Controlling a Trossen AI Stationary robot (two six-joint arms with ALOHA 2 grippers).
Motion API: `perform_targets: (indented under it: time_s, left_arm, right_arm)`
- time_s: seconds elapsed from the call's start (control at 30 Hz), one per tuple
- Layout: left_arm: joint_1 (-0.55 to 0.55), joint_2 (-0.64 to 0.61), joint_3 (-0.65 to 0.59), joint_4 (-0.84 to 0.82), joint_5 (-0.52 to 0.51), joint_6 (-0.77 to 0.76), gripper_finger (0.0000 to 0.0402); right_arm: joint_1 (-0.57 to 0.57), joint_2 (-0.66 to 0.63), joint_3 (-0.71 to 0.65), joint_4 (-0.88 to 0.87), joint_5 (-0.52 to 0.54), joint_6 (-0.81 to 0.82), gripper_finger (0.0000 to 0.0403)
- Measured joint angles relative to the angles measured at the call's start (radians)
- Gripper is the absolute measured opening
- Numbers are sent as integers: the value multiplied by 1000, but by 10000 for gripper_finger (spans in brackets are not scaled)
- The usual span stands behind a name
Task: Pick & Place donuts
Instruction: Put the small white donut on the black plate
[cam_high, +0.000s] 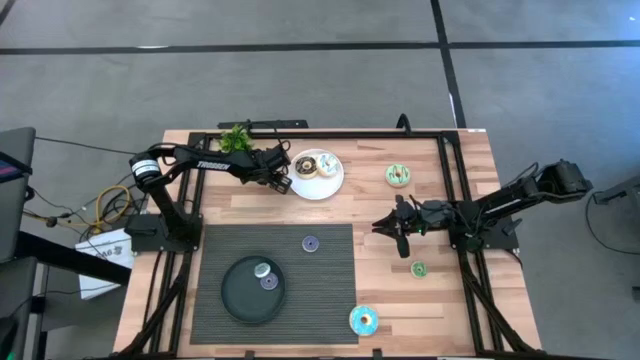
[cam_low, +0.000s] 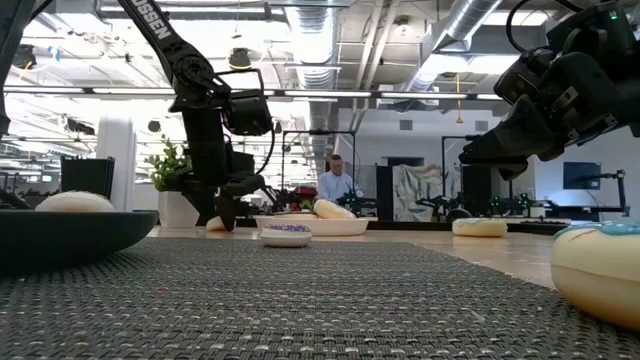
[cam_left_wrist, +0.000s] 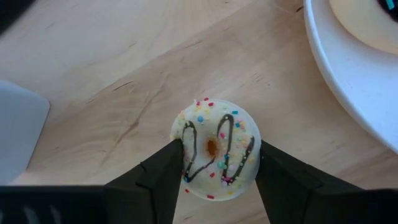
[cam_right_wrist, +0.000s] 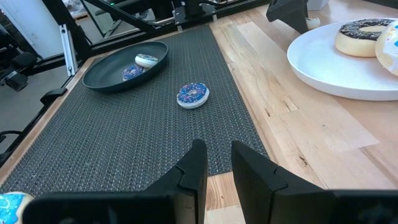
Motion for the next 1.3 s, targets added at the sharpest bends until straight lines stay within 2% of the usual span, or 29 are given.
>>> perform_targets:
  time_s: [0.2,0.43,0.7,0.83,0.97,1.13,1.3]
  left_arm:
    - [0,-9,-2,-6,1,-1,177]
    - [-11,-80,-2,-33,-3,-4,177]
    - [-92,-167,-2,-127,-16,-55,177]
    - [-181,-220,-2,-228,-21,-139,177]
    - [-308,-286,-2,-314,-88,-241,177]
    - [-510,-370,-1,-379,-145,-356,177]
    - [-742,-417,-1,-394,-156,-430,177]
  right_arm:
    - [0,0,0,0,0,0,65]
    - [0,0,0,0,0,0,65]
    - [0,0,0,0,0,0,65]
    - [0,0,0,0,0,0,65]
    - [0,0,0,0,-1,1,65]
    - [0,0,0,0,-1,1,65]
    - [0,0,0,0,-1,1,65]
